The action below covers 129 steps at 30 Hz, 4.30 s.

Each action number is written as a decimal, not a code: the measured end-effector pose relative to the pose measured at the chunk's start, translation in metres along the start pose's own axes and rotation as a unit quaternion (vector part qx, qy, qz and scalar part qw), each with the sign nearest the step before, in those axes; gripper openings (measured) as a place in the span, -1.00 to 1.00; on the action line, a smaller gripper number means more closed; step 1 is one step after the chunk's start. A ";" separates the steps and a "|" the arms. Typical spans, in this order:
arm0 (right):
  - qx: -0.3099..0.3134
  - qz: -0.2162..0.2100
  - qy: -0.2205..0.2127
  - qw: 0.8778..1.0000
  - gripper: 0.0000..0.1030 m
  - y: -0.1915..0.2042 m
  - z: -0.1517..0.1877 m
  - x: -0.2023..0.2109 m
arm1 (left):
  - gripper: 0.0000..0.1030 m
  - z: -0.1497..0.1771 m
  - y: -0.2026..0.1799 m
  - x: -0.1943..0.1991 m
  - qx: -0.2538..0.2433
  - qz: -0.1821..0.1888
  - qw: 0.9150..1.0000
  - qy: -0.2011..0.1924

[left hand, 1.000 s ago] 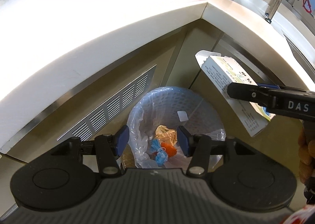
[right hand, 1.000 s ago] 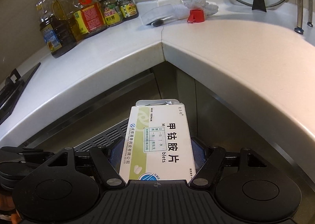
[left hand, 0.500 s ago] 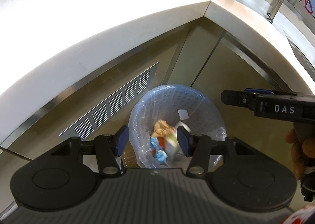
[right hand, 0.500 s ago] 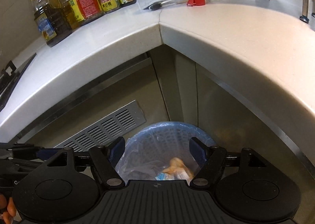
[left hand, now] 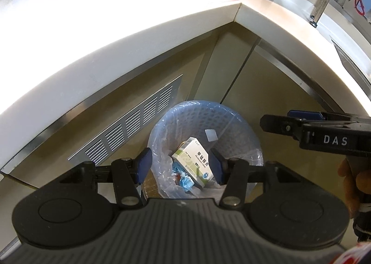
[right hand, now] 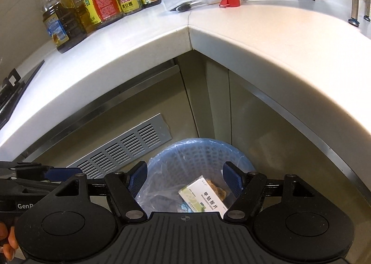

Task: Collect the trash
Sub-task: 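Lift both tools away from the wastebasket toward the countertop, then grasp the clear plastic box with left tool while right tool grasps red cap, then carry the plastic box and red cap down over the wastebasket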

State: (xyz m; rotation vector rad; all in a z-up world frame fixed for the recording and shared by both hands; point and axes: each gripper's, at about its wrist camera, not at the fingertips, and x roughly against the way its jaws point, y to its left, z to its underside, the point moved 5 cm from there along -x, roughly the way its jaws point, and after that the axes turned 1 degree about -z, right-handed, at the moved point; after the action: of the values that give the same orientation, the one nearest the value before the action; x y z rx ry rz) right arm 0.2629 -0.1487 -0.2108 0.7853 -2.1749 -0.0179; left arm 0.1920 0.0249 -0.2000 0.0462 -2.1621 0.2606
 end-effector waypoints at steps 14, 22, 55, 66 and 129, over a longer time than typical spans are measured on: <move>-0.001 0.019 -0.027 0.999 0.40 0.008 -0.014 0.052 | -0.04 -0.022 -0.016 0.032 -0.009 0.020 0.999 -0.036; -0.008 0.037 -0.093 0.995 0.40 0.015 -0.048 0.096 | -0.04 -0.063 -0.036 0.075 -0.032 0.051 0.993 -0.098; 0.034 0.014 -0.116 0.993 0.40 -0.075 -0.234 -0.008 | 0.24 -0.247 -0.041 -0.005 0.053 -0.037 0.988 -0.142; 0.070 -0.013 -0.071 0.995 0.11 -0.087 -0.264 -0.082 | 0.29 -0.282 -0.038 -0.043 0.086 -0.067 0.986 -0.124; 0.032 0.052 -0.117 0.991 -0.30 -0.035 -0.129 0.074 | 0.31 -0.151 -0.045 0.052 0.006 0.029 0.991 -0.131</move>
State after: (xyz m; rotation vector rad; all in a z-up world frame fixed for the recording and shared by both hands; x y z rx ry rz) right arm 0.3355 -0.1860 -0.0819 0.7349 -2.4465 0.0126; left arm 0.2902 0.0152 -0.0672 0.0262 -2.4252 0.3163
